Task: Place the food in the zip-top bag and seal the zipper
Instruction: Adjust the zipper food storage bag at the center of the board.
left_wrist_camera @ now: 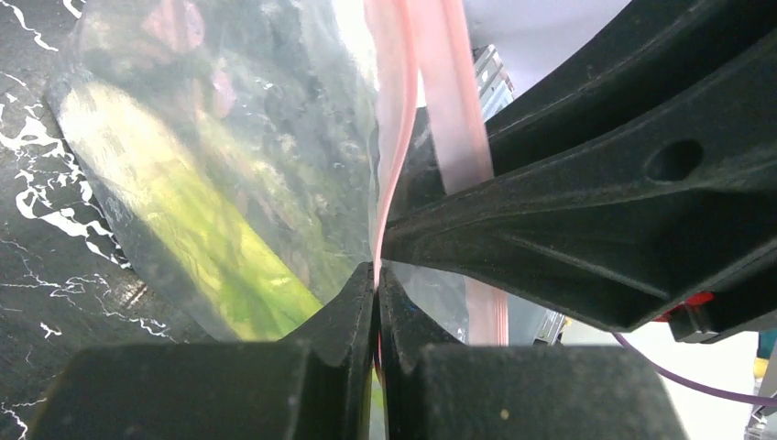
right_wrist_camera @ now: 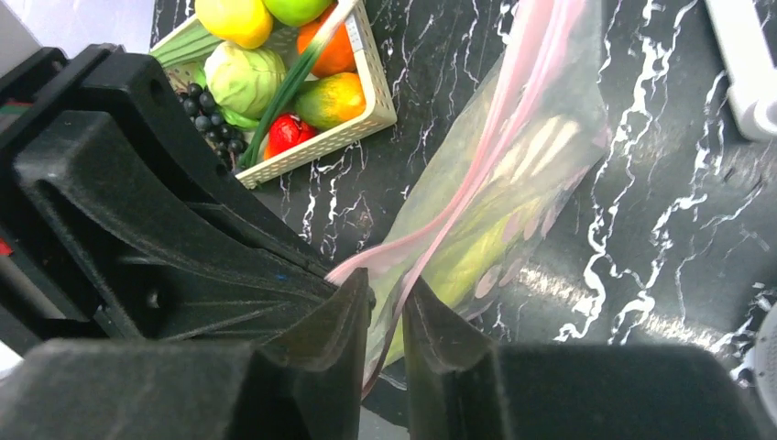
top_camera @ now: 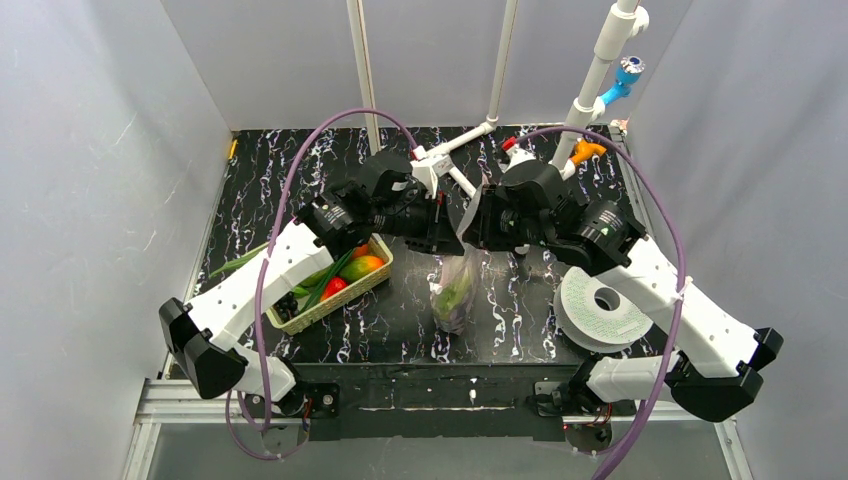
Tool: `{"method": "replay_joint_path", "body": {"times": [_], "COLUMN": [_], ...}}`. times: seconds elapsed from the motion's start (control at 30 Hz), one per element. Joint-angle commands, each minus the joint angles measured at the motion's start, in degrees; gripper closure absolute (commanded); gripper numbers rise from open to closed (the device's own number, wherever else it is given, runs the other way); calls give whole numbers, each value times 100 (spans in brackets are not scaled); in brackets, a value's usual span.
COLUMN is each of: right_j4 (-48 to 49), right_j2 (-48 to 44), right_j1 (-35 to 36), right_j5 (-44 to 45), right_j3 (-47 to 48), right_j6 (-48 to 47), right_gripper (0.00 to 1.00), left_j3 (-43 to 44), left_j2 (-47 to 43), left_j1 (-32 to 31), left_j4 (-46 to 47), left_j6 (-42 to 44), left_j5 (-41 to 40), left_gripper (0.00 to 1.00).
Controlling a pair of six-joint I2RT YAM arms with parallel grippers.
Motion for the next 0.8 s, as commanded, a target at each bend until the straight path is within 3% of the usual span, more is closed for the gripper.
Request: {"method": "replay_joint_path", "body": {"times": [0.0,0.13,0.17,0.23,0.27,0.53,0.7,0.77], "right_j4": [-5,115,192,280,259,-17,355,554], "right_j2": [-55,-269,-330,-377,-367,-597,-876,-861], "right_j1": [6,11,8,7,7,7,7,9], "right_j5": [1,-64,-56,-50,-38,762,726,633], "right_j3": [510,409,312,145,135,528,261,97], "right_j6": [97,131,140,148,140,-287,-444,-444], "right_gripper": [79,65,67,92,99,99,99,99], "left_j3": [342,399,378,352,358,645,462,376], "left_j2": [-170,-256,-280,-314,-320,-204,-227,-191], "left_j1": [-3,15,17,17,17,29,141,265], "left_j4": [11,-108,-64,76,143,66,-218,-305], "left_j6": [86,268,251,176,129,163,430,449], "left_j5": [246,7,-23,20,61,95,-296,-212], "left_gripper": [100,100,100,100,100,100,100,89]}}
